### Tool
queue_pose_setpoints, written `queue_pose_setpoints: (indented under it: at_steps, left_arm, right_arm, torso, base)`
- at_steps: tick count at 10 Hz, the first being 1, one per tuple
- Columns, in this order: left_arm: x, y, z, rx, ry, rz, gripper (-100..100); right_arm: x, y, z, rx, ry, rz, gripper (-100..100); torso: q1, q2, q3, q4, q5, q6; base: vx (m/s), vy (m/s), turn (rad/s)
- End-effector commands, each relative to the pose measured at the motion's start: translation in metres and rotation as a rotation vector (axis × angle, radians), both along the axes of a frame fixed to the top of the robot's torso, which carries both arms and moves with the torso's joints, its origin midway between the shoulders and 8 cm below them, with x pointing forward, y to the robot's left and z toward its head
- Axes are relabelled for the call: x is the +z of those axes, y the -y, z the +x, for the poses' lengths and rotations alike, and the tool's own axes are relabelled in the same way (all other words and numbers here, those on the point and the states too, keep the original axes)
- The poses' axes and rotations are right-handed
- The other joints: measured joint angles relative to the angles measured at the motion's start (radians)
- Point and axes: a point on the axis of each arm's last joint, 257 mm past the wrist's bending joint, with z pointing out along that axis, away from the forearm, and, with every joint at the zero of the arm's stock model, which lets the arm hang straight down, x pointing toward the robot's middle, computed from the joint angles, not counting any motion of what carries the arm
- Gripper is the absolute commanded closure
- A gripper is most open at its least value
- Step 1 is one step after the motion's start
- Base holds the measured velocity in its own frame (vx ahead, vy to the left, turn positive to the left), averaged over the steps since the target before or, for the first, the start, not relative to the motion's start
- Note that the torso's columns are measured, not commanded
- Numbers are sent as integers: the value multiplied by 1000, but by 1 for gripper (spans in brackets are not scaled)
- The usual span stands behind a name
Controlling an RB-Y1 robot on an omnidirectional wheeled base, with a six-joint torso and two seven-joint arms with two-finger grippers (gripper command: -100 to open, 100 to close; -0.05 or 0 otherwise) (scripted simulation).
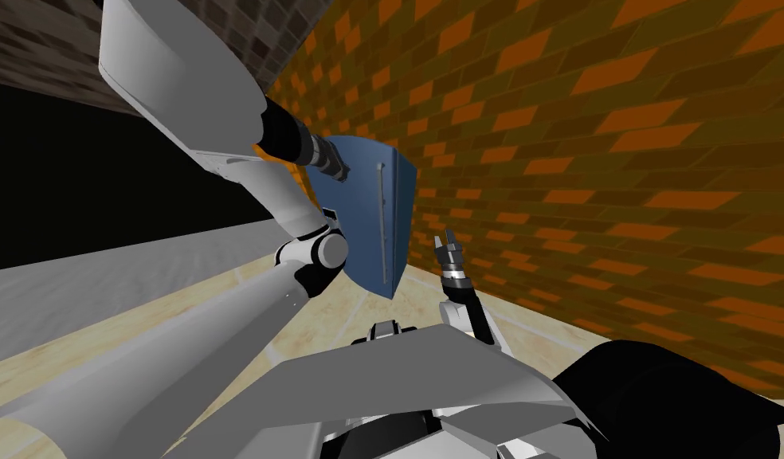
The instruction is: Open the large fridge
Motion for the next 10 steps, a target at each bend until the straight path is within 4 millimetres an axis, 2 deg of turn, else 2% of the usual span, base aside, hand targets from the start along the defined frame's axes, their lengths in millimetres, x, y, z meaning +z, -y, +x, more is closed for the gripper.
queue_pose_setpoints:
  at_steps: [1,3,4,5,6,7,8,10]
  left_arm:
    - [2,18,-13,-72,3,0,100]
    - [3,33,-27,-139,6,3,100]
    - [3,40,-35,-171,9,6,100]
    - [4,36,-32,-150,9,3,100]
    - [19,15,-27,-102,50,-9,-100]
    - [29,1,-24,-68,76,-16,-100]
    - [29,1,-24,-68,76,-16,-100]
    - [43,-23,-19,-10,111,-26,-100]
  right_arm:
    - [0,0,0,0,0,0,0]
    - [0,0,0,0,0,0,0]
    - [0,0,0,0,0,0,0]
    - [0,0,0,0,0,0,0]
    - [0,0,0,0,0,0,0]
    - [0,0,0,0,0,0,0]
    - [0,0,0,0,0,1,0]
    - [0,0,0,0,0,1,0]
  torso:
    - [3,-1,-1,0,0,0]
    - [12,-3,-2,-1,4,-1]
    - [7,-2,-1,-1,3,0]
    - [3,-1,-1,0,1,0]
    - [-10,-5,-3,-1,-3,0]
    - [-13,-8,-5,-2,-5,1]
    - [-8,-7,-4,-2,-3,1]
    - [4,-3,-2,-1,1,0]
  base:
    - [-107,394,-74]
    - [-126,434,-63]
    - [-140,392,-53]
    - [-62,178,-20]
    - [-8,26,9]
    - [6,-29,2]
    - [18,-49,-1]
    - [33,-57,2]
